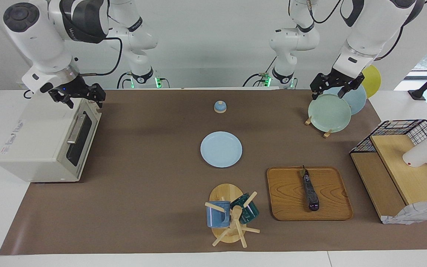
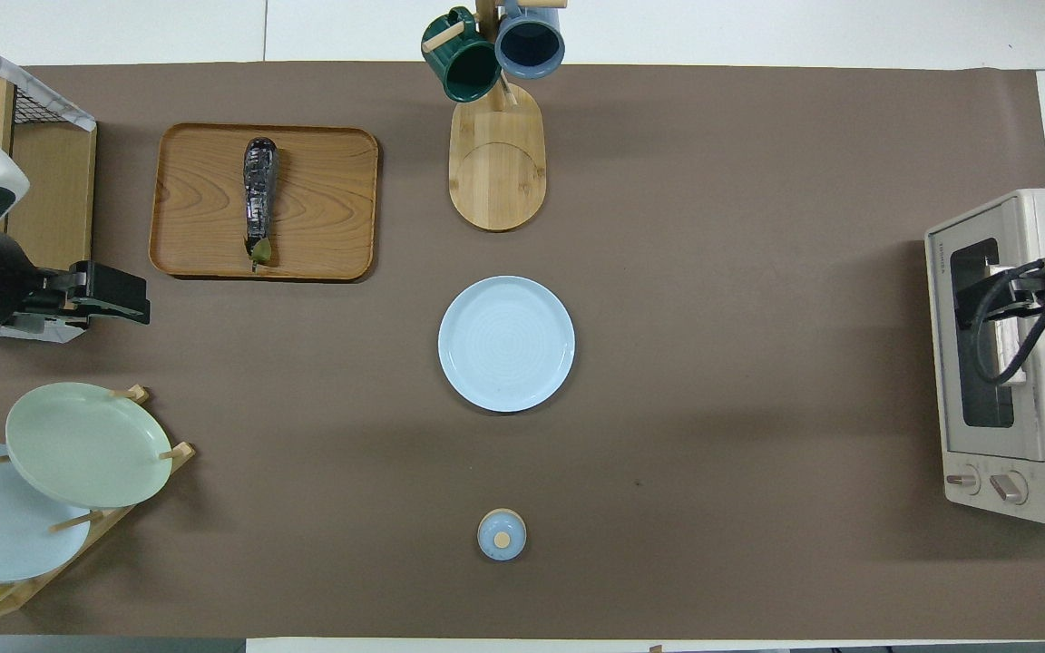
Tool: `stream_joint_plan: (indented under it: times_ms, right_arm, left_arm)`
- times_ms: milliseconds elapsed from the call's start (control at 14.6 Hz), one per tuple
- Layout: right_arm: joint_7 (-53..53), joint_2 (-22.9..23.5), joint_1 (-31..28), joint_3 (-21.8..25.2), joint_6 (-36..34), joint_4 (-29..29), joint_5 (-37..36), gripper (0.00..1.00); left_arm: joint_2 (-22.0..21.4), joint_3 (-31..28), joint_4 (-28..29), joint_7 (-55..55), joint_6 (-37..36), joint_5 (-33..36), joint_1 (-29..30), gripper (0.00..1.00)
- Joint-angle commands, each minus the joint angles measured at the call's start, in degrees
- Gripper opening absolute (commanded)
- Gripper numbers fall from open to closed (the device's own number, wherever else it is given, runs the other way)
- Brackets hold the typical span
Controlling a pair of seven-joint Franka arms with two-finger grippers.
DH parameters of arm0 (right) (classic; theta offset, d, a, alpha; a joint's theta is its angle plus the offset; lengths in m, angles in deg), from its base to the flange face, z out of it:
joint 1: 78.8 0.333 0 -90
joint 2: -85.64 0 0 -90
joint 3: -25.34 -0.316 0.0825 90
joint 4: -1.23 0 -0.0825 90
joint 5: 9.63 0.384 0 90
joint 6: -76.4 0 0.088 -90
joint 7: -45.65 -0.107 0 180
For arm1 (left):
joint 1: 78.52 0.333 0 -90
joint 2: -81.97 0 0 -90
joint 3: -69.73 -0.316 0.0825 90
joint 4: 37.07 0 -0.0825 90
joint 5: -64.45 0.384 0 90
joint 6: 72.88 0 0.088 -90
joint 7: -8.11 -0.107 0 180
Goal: Put eggplant into oven
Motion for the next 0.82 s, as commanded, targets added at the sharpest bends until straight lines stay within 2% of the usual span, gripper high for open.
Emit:
stream_joint_plan:
  times_ms: [0,754]
  right_arm:
    - [-0.6,-0.6,-0.5,-0.1,0.9,0.7,1.6,1.00]
    - [0.1,-0.8,0.1,-0.4,1.7,0.7,1.6,1.00]
  left_arm:
    - [-0.8,0.2,0.5,0.0,0.0,-0.4,0.6,1.00]
    - [-0.5,0.1,0.5,0.5,2.3,-1.3,0.6,1.00]
